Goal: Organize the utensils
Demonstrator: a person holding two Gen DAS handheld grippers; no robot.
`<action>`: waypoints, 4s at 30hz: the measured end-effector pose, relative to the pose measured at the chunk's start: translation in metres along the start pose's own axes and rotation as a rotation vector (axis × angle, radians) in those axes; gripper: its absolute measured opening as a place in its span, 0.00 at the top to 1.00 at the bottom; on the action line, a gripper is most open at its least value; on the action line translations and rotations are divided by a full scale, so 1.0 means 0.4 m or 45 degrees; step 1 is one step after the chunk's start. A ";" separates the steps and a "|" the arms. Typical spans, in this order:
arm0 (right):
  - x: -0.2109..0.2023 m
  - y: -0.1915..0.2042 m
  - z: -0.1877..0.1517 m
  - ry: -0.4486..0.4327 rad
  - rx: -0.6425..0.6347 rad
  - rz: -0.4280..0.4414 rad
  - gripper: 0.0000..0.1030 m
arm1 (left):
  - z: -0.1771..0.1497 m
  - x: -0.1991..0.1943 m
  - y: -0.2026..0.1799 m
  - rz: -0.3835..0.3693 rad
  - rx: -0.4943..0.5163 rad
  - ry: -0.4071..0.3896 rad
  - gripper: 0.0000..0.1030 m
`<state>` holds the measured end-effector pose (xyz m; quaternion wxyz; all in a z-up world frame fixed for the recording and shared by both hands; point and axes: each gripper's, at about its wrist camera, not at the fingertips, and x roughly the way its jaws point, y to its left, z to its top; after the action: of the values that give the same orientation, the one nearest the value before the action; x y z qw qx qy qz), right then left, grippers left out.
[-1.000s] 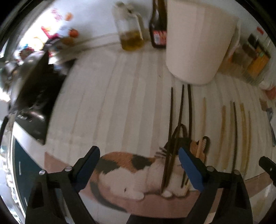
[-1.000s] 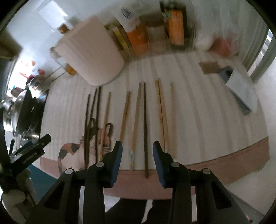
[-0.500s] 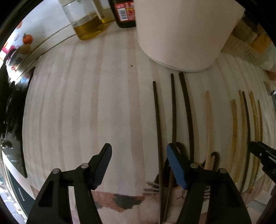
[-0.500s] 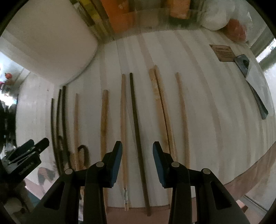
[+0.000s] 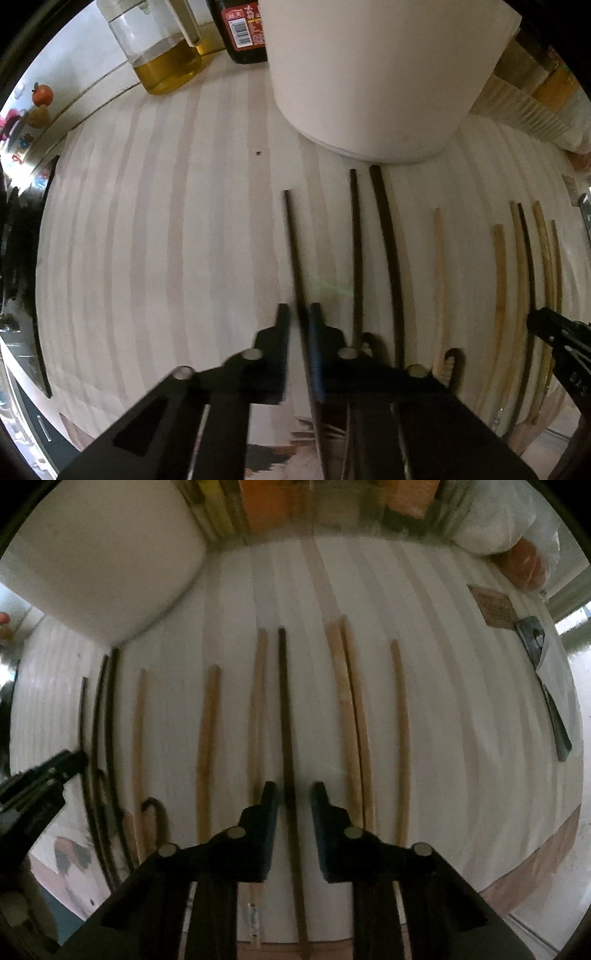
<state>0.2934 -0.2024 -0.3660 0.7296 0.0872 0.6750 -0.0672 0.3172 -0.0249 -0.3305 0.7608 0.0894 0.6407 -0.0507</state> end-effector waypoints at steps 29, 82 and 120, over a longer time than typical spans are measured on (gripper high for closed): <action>0.048 -0.074 0.014 0.191 -0.062 -0.058 0.94 | -0.120 -0.001 0.078 0.067 -0.077 0.067 0.96; -0.457 0.034 0.100 -0.557 -0.069 0.354 0.95 | 0.088 -0.340 0.244 -0.144 -0.380 -0.354 0.52; -0.003 -0.085 -0.016 -0.082 0.075 0.007 0.95 | -0.016 0.047 0.186 -0.201 -0.310 -0.103 0.74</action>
<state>0.2798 -0.2341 -0.3665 0.7483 0.1084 0.6485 -0.0878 0.3285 0.0501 -0.3449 0.7850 -0.0561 0.6160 -0.0358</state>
